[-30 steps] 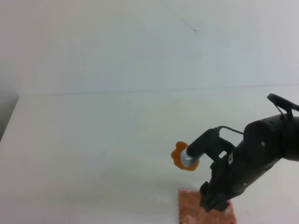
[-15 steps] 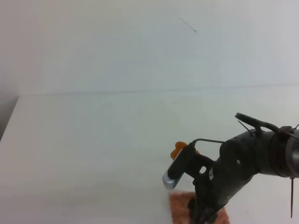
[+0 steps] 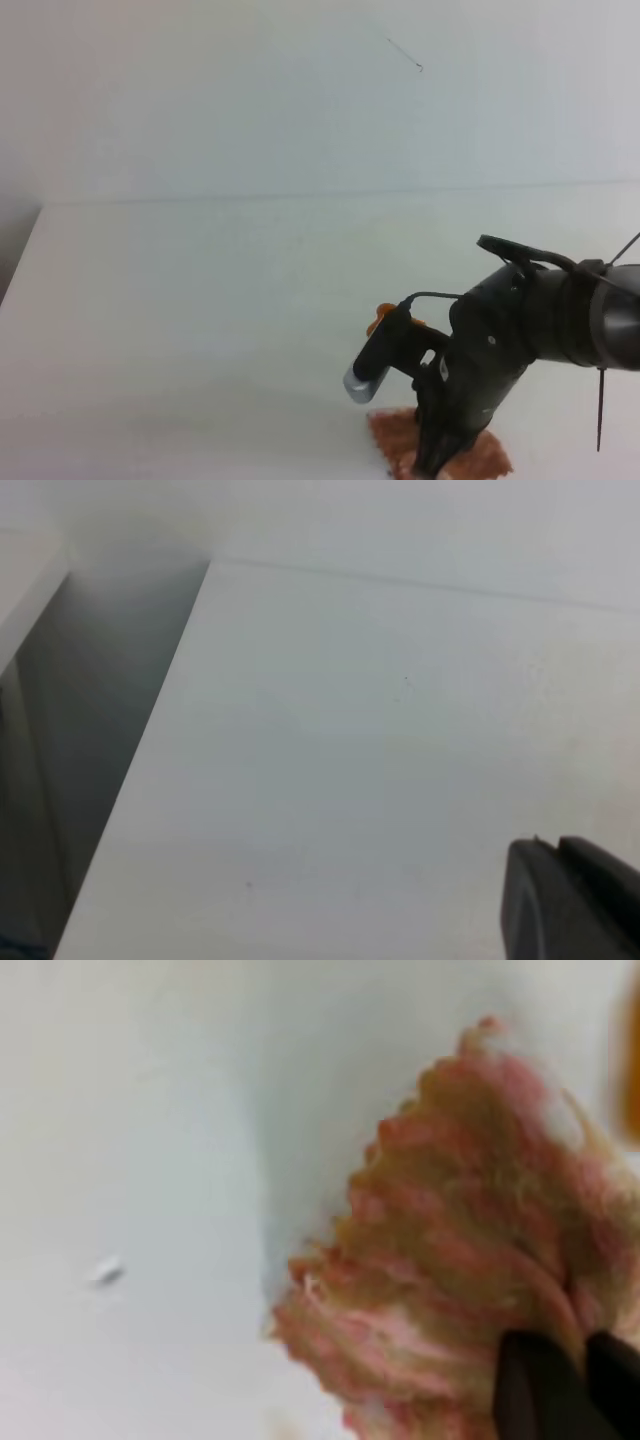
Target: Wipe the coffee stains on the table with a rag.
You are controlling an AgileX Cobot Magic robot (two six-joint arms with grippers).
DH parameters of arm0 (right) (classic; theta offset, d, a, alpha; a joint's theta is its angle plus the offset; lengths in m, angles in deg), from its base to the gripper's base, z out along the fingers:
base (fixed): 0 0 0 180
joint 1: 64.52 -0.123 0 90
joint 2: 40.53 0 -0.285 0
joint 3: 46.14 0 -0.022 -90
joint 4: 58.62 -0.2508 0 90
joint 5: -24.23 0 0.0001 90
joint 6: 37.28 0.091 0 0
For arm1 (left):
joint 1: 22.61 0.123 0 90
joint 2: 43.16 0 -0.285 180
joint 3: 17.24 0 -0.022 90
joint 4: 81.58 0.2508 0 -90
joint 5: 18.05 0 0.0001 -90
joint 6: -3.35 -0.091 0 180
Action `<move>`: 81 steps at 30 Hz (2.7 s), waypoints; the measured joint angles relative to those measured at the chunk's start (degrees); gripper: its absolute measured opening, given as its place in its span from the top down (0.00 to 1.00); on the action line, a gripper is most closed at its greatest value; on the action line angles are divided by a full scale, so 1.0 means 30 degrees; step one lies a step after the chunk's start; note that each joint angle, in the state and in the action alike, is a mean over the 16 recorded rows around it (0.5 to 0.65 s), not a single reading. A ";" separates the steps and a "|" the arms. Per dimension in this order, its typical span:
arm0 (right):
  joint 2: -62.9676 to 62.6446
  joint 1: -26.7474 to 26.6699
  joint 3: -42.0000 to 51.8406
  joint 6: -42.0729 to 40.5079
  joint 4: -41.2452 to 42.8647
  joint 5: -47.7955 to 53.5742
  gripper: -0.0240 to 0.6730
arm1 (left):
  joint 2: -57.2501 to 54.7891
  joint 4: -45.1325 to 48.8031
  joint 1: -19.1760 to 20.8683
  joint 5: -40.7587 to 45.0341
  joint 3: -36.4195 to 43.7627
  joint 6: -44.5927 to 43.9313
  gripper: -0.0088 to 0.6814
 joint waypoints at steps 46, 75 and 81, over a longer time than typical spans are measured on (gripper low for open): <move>0.8039 0.0833 -1.2359 0.3969 -0.4121 0.4040 0.91 | 0.0000 0.0000 0.0000 0.0000 0.0000 0.0000 0.99; 0.6733 0.6475 -1.1773 0.7296 0.1587 0.8256 0.91 | 0.0000 0.0000 0.0000 0.0000 0.0000 0.0000 0.99; 0.7311 0.3778 -1.1787 0.6437 -0.0987 0.7224 0.91 | 0.0000 0.0000 0.0000 0.0000 0.0000 0.0000 0.99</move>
